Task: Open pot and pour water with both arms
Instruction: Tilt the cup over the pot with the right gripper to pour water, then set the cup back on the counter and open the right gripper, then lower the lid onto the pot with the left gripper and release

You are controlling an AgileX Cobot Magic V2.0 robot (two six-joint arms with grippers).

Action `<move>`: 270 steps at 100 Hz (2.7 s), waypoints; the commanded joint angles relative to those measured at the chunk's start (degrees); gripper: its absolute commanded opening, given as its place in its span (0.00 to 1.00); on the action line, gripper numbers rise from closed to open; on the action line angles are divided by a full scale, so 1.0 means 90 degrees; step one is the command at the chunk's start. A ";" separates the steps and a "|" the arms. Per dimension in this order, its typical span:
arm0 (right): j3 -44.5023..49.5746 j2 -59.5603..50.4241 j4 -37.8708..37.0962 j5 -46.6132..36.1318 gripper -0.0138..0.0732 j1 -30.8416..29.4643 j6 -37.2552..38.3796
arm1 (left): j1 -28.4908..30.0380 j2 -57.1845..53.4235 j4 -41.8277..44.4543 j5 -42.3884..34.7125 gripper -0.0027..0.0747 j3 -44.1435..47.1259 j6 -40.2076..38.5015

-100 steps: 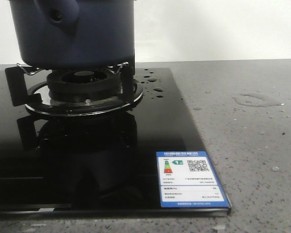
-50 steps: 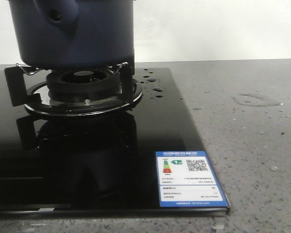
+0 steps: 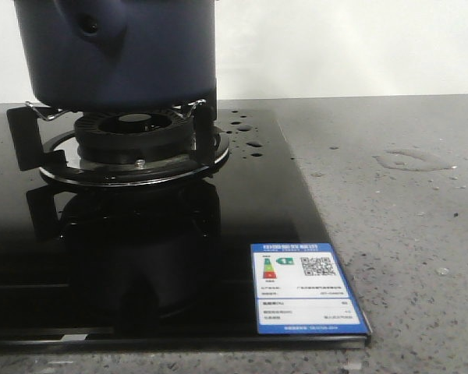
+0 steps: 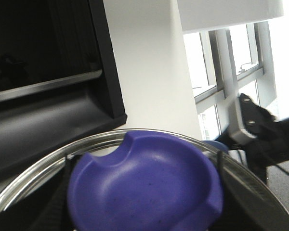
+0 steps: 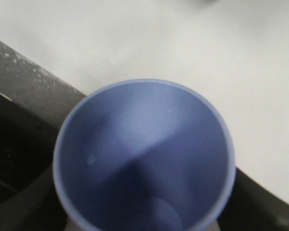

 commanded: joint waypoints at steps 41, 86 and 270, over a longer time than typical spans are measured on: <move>0.4433 -0.1107 0.2455 -0.4755 0.49 -0.1467 0.0036 | -0.0022 -0.0012 -0.0546 -0.0027 0.41 0.0185 -0.0066; 0.4410 -0.1417 0.2467 -0.5187 0.90 -0.1467 0.0036 | -0.0022 0.0016 -0.0546 -0.0011 0.41 0.0185 -0.0066; 0.3476 -0.4124 0.2281 -0.2945 0.08 -0.1455 0.0036 | -0.0610 0.1560 -0.0990 -0.0277 0.49 0.0233 0.0459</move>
